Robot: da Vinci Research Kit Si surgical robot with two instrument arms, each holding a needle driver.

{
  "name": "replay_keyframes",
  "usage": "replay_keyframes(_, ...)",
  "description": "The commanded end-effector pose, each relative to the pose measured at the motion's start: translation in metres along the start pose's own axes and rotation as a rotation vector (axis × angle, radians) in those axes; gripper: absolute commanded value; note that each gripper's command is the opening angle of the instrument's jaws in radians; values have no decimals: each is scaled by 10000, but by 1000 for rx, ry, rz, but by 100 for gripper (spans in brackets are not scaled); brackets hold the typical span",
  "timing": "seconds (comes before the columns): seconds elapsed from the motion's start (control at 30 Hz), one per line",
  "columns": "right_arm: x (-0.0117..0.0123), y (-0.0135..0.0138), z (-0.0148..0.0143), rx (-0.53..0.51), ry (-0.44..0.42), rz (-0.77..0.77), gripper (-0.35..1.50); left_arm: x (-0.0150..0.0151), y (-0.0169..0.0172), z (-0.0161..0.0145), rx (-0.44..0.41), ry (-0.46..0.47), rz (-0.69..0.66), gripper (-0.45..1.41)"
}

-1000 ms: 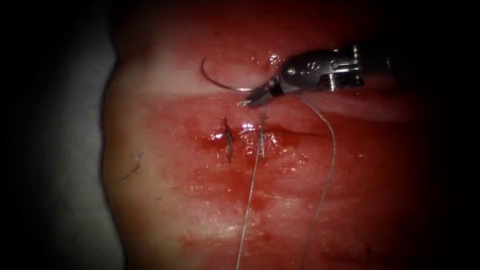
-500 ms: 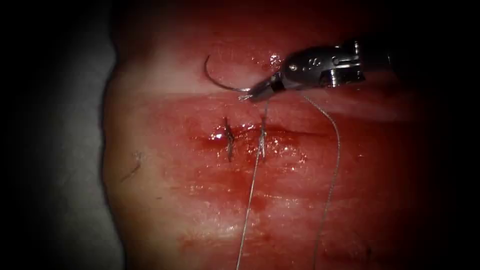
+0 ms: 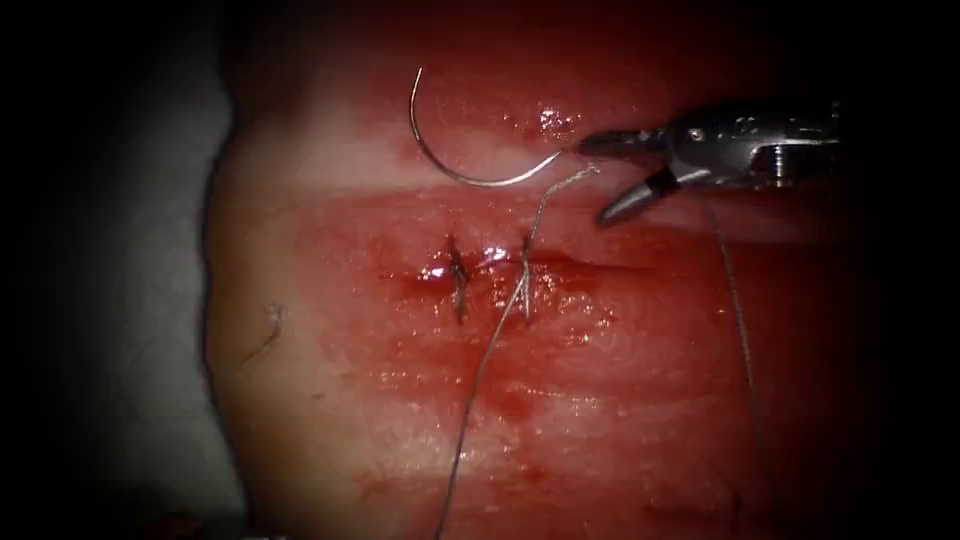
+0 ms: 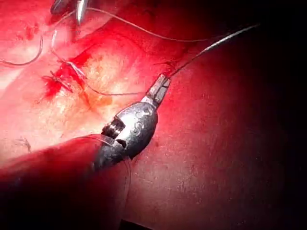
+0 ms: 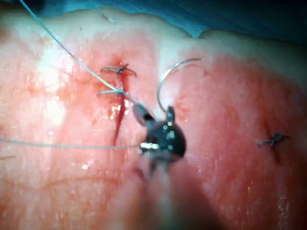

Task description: Wound Closure

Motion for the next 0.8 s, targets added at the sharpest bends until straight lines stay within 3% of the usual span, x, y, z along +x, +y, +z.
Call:
replay_keyframes(0.03, -5, -8, -11, -25, 12, 4, 121, -3, 5, 4, -1, -10, 11, -45)
replay_keyframes(0.13, 5, -23, -39, -68, 52, 46, 128, 11, -21, 2, -14, -83, 154, -45)
replay_keyframes(0.23, 15, -36, -36, -81, 65, 42, 126, 20, -34, 3, -8, -89, 207, -45)
replay_keyframes(0.4, 30, -61, 23, -58, 134, 23, 103, 38, -72, 11, -34, -40, 298, -45)
replay_keyframes(0.57, 30, -80, 90, -7, 171, -31, 64, 41, -85, 17, -64, -3, 313, -45)
replay_keyframes(0.73, 30, -81, 136, 37, 191, -74, 7, 33, -97, 25, -98, 1, 320, -45)
replay_keyframes(0.8, 28, -80, 158, 66, 195, -99, -5, 27, -109, 29, -114, 25, 320, -45)
